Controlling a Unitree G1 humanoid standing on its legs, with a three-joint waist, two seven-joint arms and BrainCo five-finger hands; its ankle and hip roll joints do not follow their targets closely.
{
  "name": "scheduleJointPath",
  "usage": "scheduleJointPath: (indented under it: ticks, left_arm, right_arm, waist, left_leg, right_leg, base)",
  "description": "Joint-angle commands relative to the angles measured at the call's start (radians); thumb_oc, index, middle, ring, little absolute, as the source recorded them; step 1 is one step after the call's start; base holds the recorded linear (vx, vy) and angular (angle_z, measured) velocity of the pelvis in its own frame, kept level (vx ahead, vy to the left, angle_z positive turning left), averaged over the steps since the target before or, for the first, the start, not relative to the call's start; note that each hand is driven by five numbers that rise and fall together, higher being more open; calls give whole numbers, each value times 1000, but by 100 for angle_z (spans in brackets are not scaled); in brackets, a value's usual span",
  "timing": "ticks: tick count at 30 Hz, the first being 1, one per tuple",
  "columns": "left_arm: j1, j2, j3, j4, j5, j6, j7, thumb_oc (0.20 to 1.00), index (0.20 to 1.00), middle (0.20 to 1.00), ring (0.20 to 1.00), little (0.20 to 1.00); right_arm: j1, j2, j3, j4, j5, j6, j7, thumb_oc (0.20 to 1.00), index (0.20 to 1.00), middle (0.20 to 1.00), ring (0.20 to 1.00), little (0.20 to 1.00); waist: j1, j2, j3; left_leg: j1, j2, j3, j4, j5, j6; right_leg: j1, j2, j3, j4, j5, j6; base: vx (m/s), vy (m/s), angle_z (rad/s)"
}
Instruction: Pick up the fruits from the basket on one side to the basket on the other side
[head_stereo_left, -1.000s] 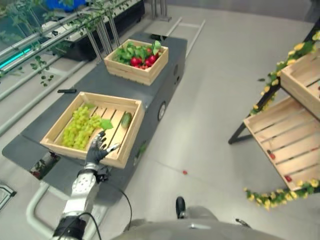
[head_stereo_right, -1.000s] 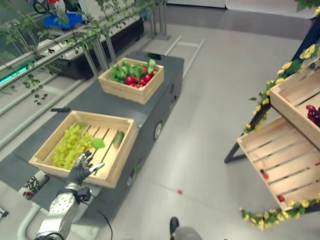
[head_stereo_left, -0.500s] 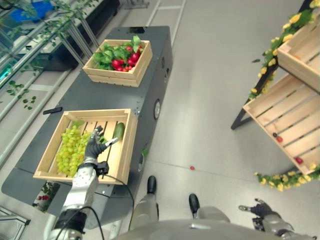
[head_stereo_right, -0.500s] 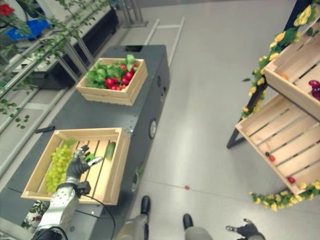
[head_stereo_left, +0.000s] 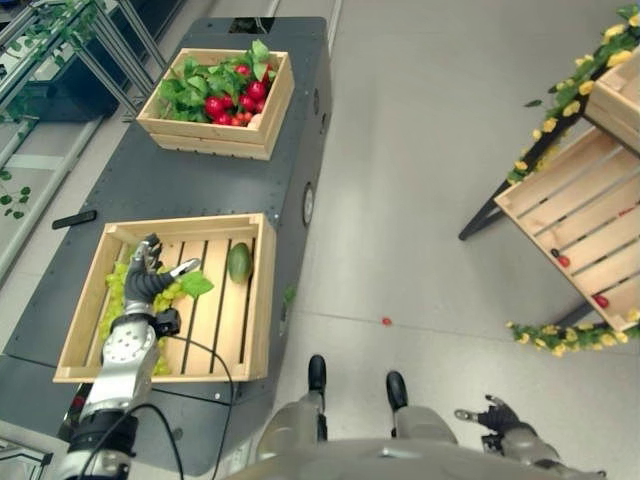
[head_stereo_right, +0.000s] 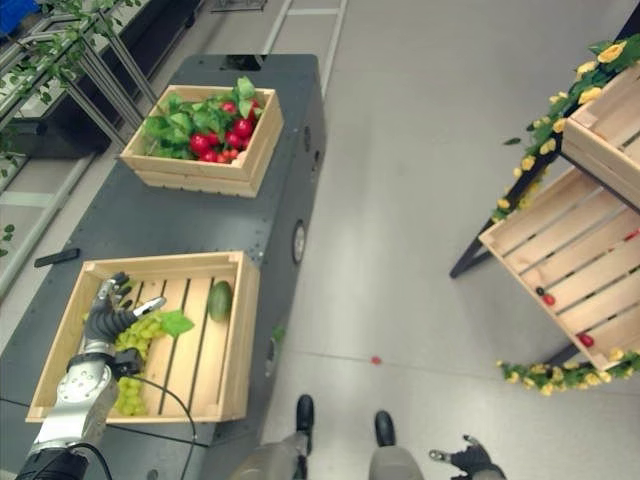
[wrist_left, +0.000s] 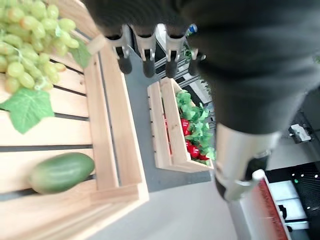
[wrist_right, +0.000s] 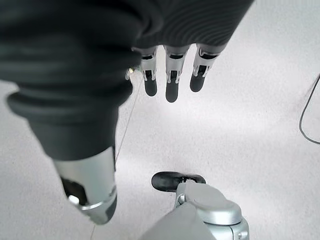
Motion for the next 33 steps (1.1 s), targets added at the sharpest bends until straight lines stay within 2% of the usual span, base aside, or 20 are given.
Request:
scheduleJointPath:
  ticks: [1, 7, 8, 16, 20, 21, 22, 27, 33]
  left_arm:
    - [-103, 77, 31, 89, 45, -16, 31, 1000, 1000, 1000, 1000, 1000]
    - [-155, 146, 39, 265, 59, 5, 49, 1000, 1000, 1000, 1000, 1000]
    - [-173, 151, 32, 329, 50, 10, 45, 1000, 1000, 1000, 1000, 1000]
    - [-241, 189, -5, 501, 83, 31, 39, 1000, 1000, 1000, 1000, 1000]
    - [-320, 244, -34, 599, 111, 47, 47, 1000, 1000, 1000, 1000, 1000]
    - [-321, 245, -35, 600, 111, 47, 47, 1000, 1000, 1000, 1000, 1000]
    - [-349, 268, -48, 623, 132, 52, 56, 1000, 1000, 1000, 1000, 1000]
    - [-385, 297, -65, 655, 157, 60, 76, 1000, 1000, 1000, 1000, 1000]
    - [-412, 324, -58, 702, 151, 68, 105, 1000, 1000, 1000, 1000, 1000]
  right_arm:
    - [-28, -17, 15, -4, 8, -4, -8, 1000, 1000, 1000, 1000, 1000]
    - [-57, -16, 37, -18, 19, -4, -15, 1000, 1000, 1000, 1000, 1000]
    - [-63, -11, 46, -19, 24, -4, -17, 1000, 1000, 1000, 1000, 1000]
    - [-79, -6, 73, -24, 33, -11, -22, 1000, 1000, 1000, 1000, 1000]
    - [-90, 3, 98, -37, 45, -18, -29, 1000, 1000, 1000, 1000, 1000]
    - [-90, 4, 98, -36, 45, -18, -29, 1000, 1000, 1000, 1000, 1000]
    - [-94, 8, 105, -41, 55, -24, -31, 1000, 1000, 1000, 1000, 1000]
    - [-100, 21, 117, -49, 67, -33, -36, 1000, 1000, 1000, 1000, 1000]
    - [-123, 46, 145, -71, 88, -45, -42, 1000, 1000, 1000, 1000, 1000]
  waist:
    - [-8, -14, -20]
    - [-4, -34, 18]
    - [-2, -41, 27]
    - [11, -72, 61]
    - [24, -110, 87]
    - [24, -111, 87]
    - [31, -126, 95]
    - [44, -152, 110]
    - [81, -206, 137]
  left_leg:
    - [6, 38, 48, 13, -99, -50]
    - [-34, 48, 43, 14, -79, -54]
    - [-45, 52, 42, 12, -72, -56]
    - [-76, 56, 35, 13, -57, -58]
    - [-103, 63, 16, 9, -44, -59]
    - [-104, 63, 15, 9, -44, -59]
    - [-116, 64, 11, 9, -40, -59]
    - [-136, 63, -4, 9, -36, -57]
    - [-184, 53, -39, 9, -29, -42]
  right_leg:
    - [-83, -4, 43, 5, -15, 63]
    - [-127, -6, 37, 6, 5, 69]
    - [-139, -6, 35, 7, 9, 70]
    - [-169, -6, 23, 12, 19, 74]
    - [-190, -4, 4, 14, 26, 78]
    - [-190, -4, 4, 14, 26, 78]
    - [-197, -4, 0, 13, 30, 79]
    - [-208, -7, -5, 12, 34, 83]
    - [-240, -14, -8, 11, 48, 93]
  base:
    - [-46, 5, -4]
    - [-76, -9, -2]
    - [-54, -14, 1]
    - [-12, -2, 1]
    - [-21, -18, 10]
    - [-10, 0, 15]
    - [-3, 1, 9]
    - [-9, 1, 12]
    - [-5, 36, 10]
